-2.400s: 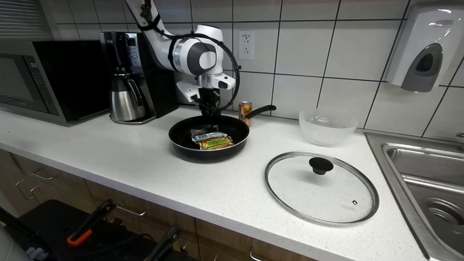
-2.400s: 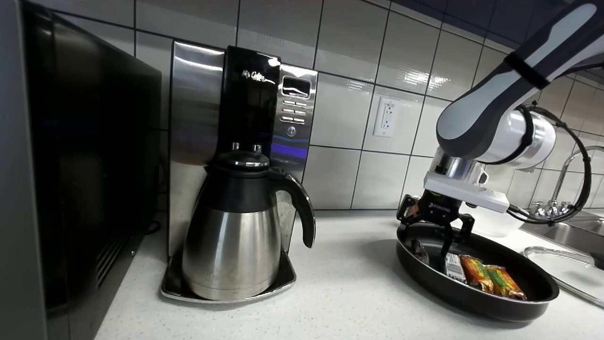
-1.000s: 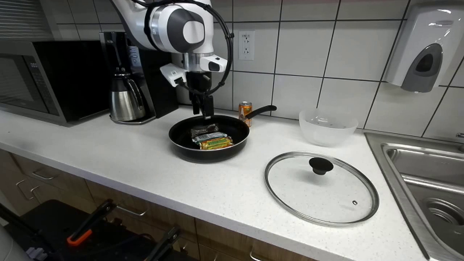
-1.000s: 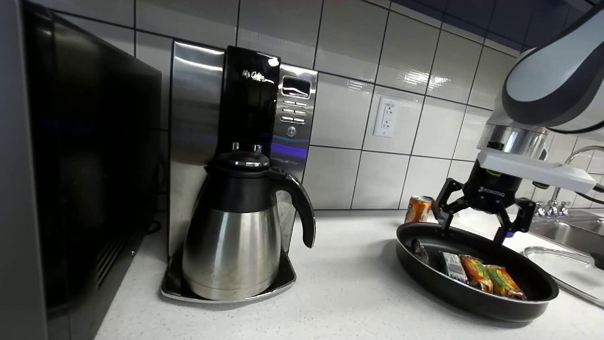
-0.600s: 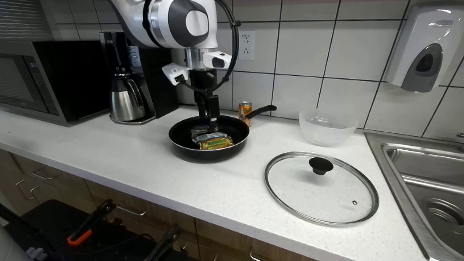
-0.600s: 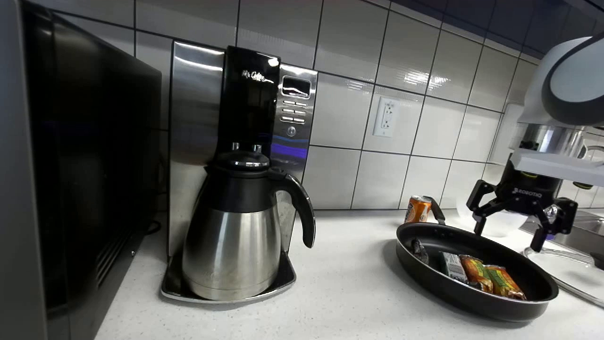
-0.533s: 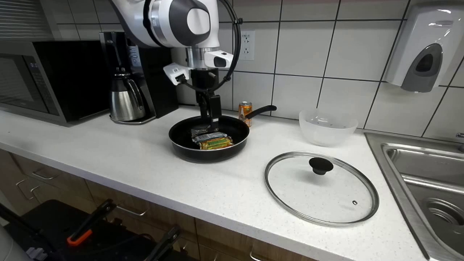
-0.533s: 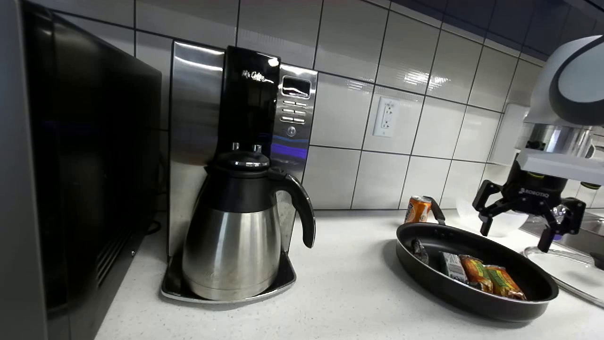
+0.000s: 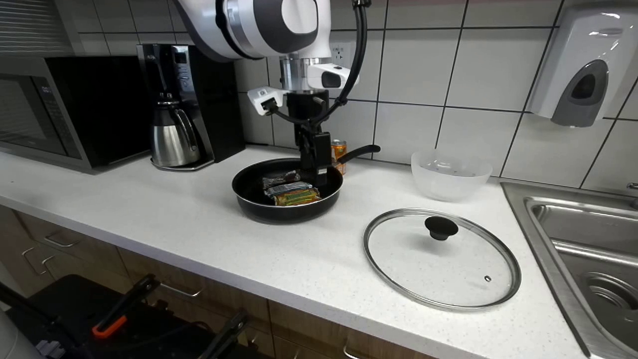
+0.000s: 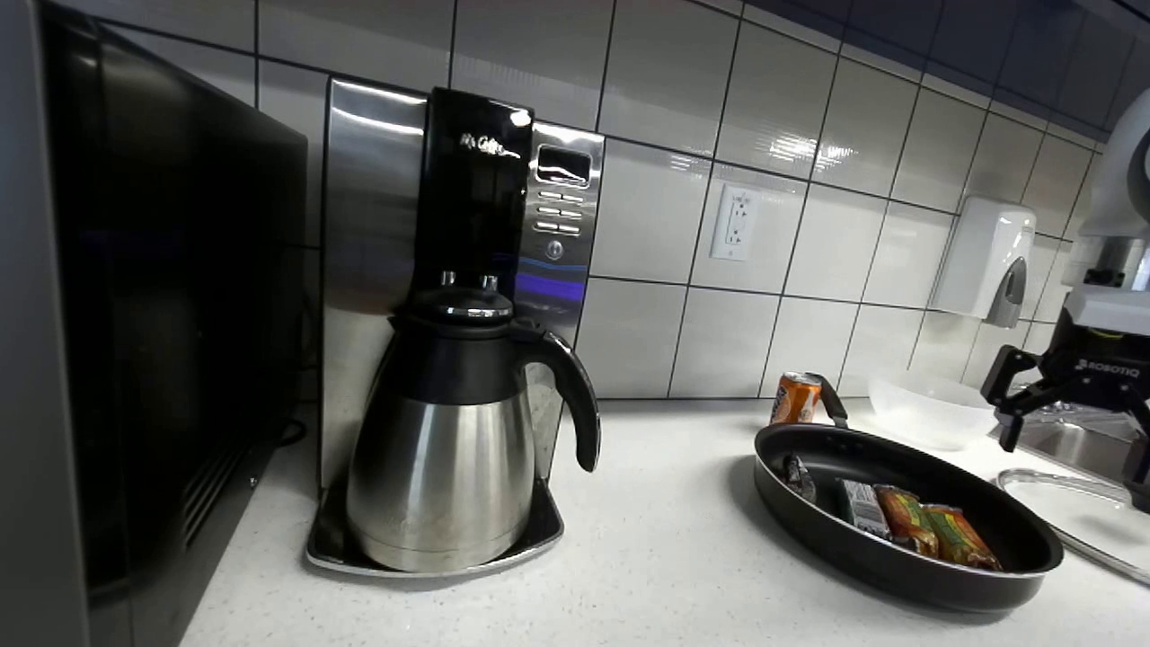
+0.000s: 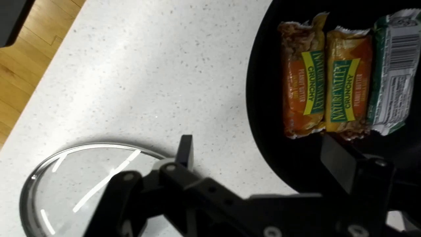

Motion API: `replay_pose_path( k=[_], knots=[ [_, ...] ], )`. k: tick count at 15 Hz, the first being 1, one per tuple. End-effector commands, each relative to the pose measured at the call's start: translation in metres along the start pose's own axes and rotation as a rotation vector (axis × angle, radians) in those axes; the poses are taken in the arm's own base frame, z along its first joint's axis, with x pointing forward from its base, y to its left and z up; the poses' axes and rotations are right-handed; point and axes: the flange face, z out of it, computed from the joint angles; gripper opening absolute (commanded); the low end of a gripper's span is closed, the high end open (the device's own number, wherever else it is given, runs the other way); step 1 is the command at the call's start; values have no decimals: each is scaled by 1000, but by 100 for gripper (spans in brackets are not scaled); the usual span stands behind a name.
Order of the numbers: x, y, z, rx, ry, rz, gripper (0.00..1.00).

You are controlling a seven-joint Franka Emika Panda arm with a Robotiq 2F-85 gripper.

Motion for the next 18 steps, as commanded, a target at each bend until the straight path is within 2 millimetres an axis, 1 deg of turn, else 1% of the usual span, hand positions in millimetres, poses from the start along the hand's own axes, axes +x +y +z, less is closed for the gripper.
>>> replay_pose_path(
  k=[1, 8, 11, 13, 14, 15, 18],
  knots=[
    [9, 32, -7, -29, 0, 67, 100],
    [39, 91, -5, -35, 10, 187, 100],
    [51, 113, -4, -28, 6, 238, 100],
    [52, 120, -4, -18, -5, 262, 100],
    [48, 120, -3, -10, -18, 269, 100],
    [51, 118, 3, -22, -1, 251, 100],
    [51, 118, 4, -19, -4, 258, 100]
  ],
)
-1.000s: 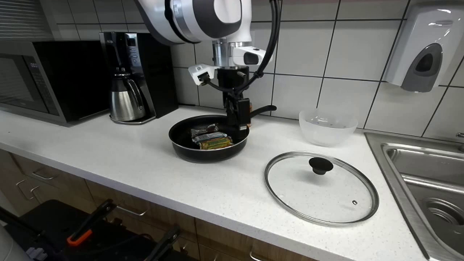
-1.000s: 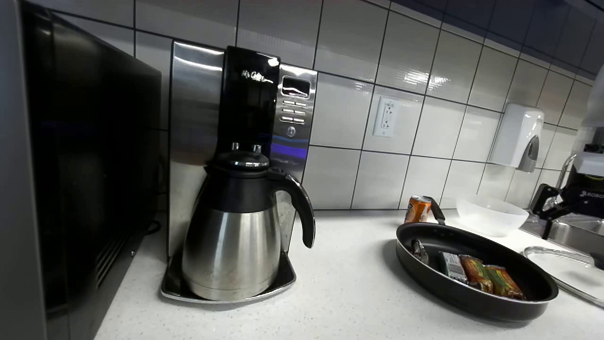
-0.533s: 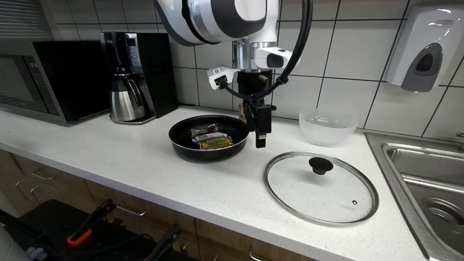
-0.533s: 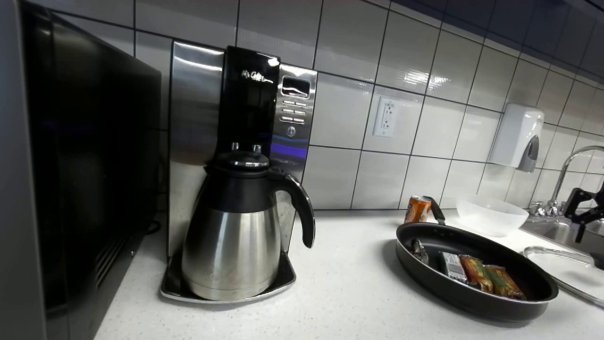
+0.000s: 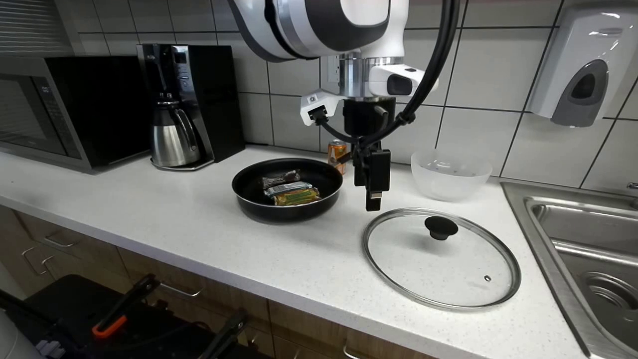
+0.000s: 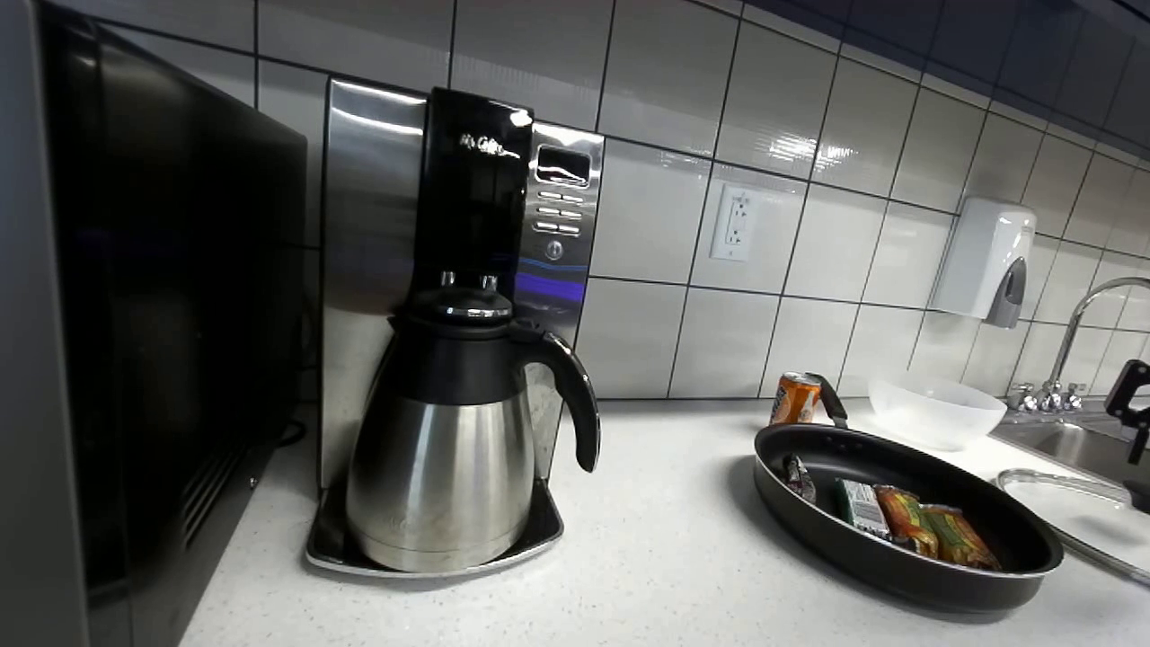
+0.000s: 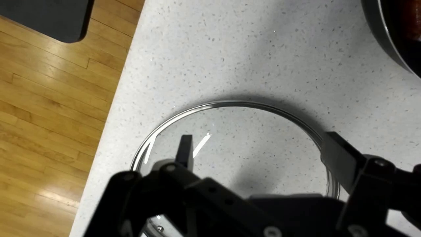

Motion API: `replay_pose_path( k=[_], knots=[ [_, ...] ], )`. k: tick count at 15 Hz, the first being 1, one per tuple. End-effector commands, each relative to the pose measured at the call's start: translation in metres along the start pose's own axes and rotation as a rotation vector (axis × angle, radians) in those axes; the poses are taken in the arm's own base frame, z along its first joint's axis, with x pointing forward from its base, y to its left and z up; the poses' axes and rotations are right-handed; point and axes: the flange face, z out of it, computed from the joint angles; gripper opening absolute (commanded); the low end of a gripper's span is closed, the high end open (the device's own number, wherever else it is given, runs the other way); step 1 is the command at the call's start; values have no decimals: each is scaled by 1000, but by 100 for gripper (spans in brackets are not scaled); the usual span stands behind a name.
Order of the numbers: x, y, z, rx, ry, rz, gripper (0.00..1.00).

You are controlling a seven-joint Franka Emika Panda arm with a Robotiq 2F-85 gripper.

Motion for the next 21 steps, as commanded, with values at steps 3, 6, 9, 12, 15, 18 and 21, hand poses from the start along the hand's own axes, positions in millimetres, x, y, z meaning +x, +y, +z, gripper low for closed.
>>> replay_pose_path(
  k=[3, 6, 9, 12, 15, 18, 21],
  knots=[
    [0, 0, 0, 0, -1, 0, 100],
    [0, 0, 0, 0, -1, 0, 100],
    [5, -5, 1, 2, 22, 6, 100],
    [13, -5, 5, -7, 26, 9, 100],
    [25, -6, 7, -15, 33, 1, 100],
    [41, -4, 9, -19, 44, 4, 100],
    [57, -2, 13, -17, 52, 12, 100]
  ],
)
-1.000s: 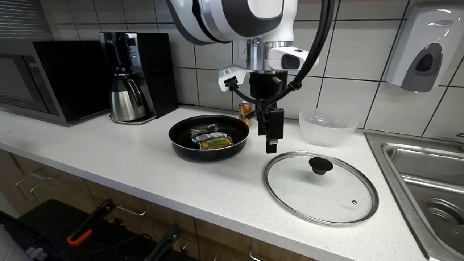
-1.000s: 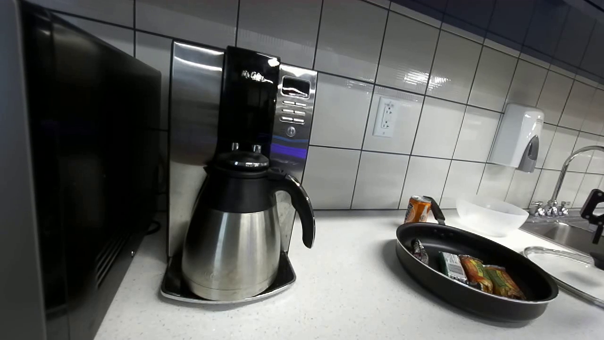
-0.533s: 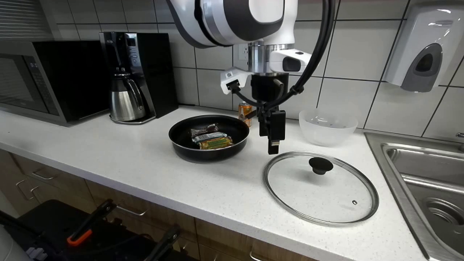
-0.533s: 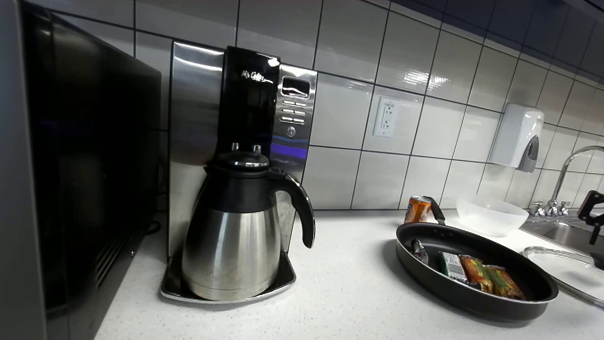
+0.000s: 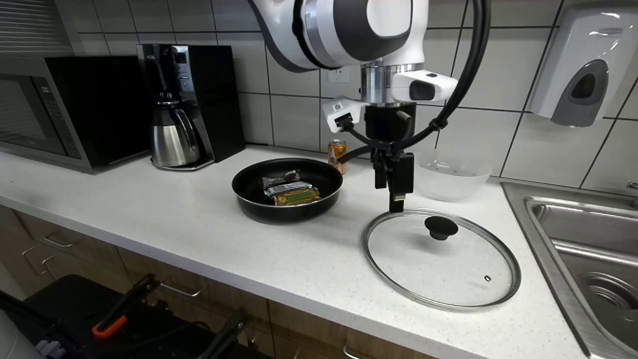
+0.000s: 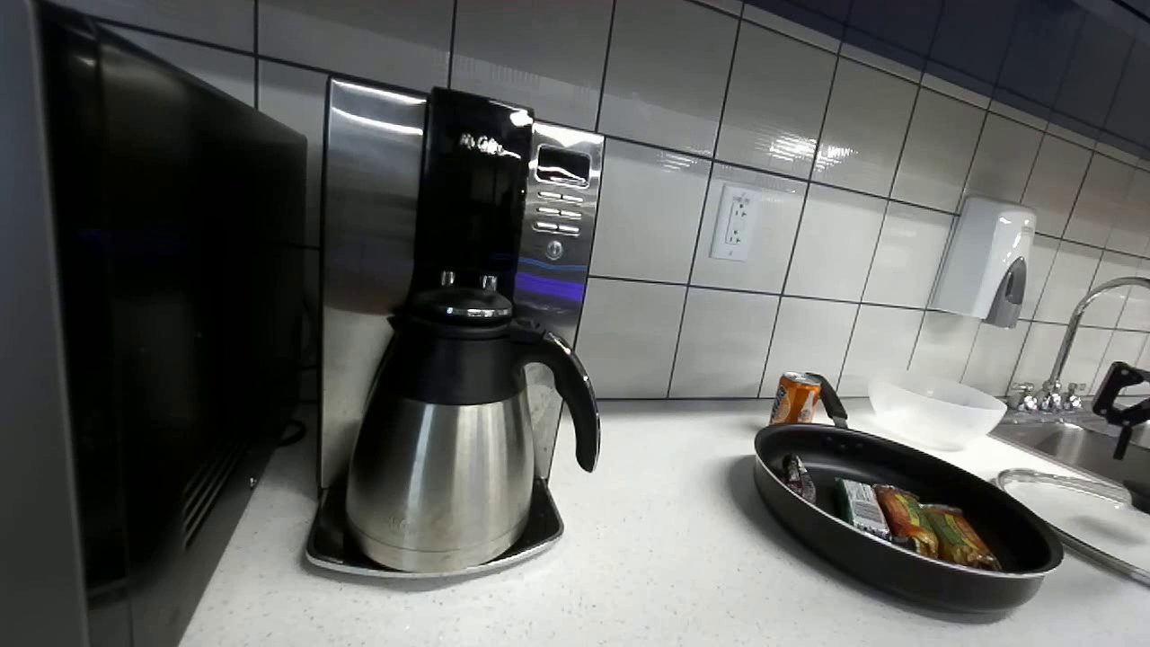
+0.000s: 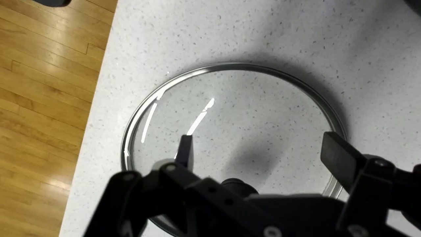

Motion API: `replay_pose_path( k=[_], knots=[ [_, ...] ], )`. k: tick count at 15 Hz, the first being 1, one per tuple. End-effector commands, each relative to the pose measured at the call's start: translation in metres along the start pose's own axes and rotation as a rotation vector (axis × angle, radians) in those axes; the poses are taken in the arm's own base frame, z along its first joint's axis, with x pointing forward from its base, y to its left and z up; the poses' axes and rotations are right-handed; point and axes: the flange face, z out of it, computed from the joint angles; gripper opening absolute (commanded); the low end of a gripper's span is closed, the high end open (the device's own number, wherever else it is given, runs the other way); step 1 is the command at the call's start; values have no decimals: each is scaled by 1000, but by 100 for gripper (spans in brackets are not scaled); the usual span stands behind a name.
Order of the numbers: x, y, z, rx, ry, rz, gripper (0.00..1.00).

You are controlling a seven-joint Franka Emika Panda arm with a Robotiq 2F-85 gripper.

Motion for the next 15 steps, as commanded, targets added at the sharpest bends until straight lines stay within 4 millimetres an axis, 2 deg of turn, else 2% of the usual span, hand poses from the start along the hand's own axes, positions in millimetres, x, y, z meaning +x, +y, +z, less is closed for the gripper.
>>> replay_pose_path(
  k=[1, 15],
  knots=[
    [28, 3, 6, -3, 17, -1, 100],
    [80, 21, 51, 2, 1, 76, 100]
  ],
)
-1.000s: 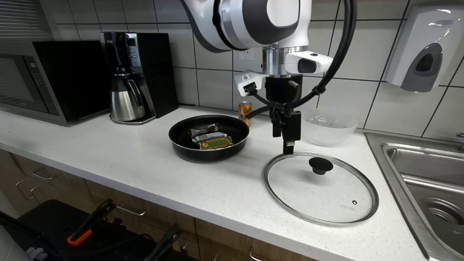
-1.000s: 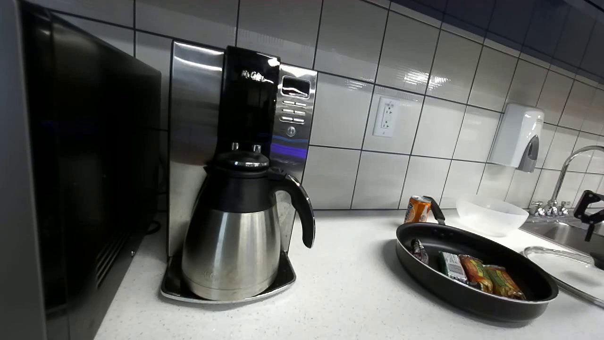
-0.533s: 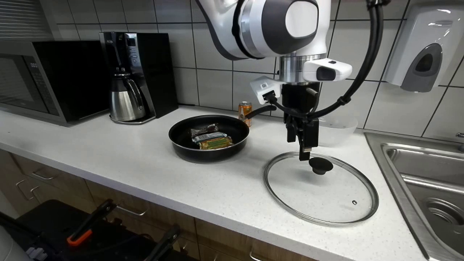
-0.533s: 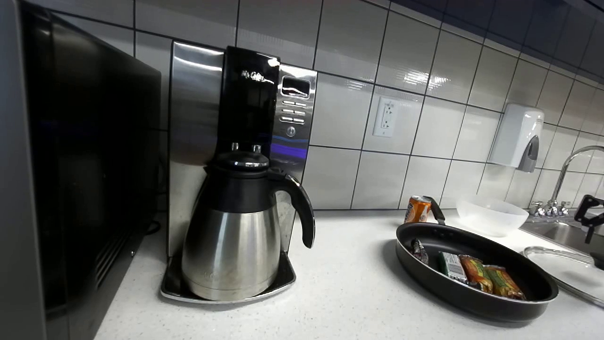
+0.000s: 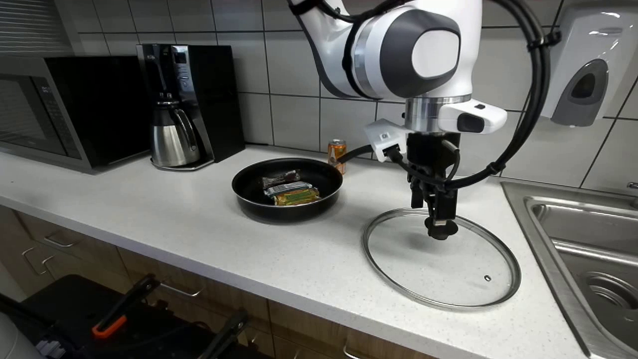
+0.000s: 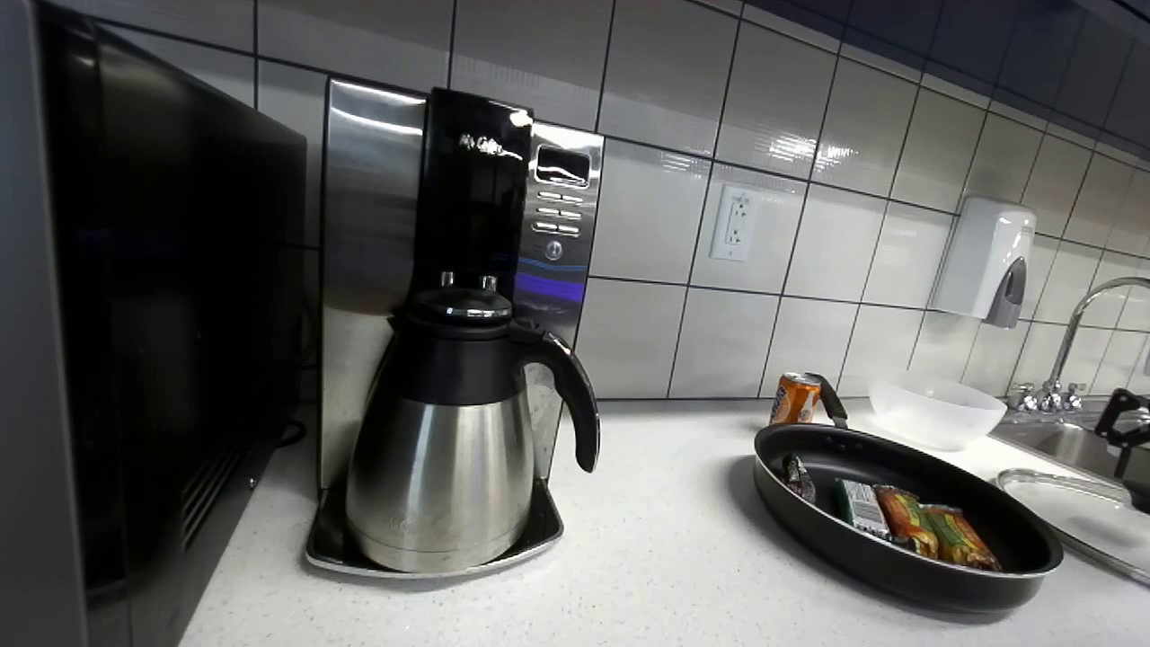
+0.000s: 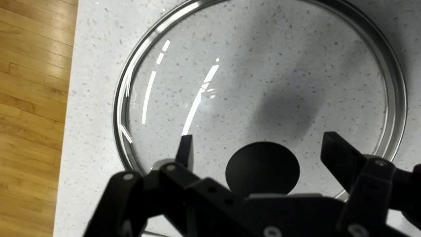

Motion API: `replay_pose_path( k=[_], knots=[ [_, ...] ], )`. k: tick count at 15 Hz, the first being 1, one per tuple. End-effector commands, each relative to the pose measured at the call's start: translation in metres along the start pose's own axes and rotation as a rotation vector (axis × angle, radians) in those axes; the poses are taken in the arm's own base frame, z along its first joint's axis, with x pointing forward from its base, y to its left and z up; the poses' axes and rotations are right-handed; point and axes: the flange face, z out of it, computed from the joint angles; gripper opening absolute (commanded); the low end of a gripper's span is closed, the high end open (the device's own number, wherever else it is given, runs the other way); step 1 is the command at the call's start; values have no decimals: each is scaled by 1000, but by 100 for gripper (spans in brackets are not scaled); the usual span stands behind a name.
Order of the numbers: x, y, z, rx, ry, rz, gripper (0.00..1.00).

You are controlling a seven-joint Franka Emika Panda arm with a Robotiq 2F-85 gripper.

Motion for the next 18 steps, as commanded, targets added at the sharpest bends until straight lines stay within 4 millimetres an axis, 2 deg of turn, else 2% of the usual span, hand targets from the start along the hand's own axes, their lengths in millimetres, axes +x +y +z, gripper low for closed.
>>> replay_pose_path(
  k=[1, 11, 12, 13, 17, 18],
  knots=[
    [20, 1, 10, 3, 0, 6, 100],
    [44, -8, 31, -14, 1, 36, 100],
    [45, -9, 32, -12, 4, 31, 75],
    [46, -11, 32, -12, 6, 33, 74],
    [48, -12, 30, -7, 11, 41, 42],
    [48, -12, 29, -6, 13, 41, 39]
  ],
)
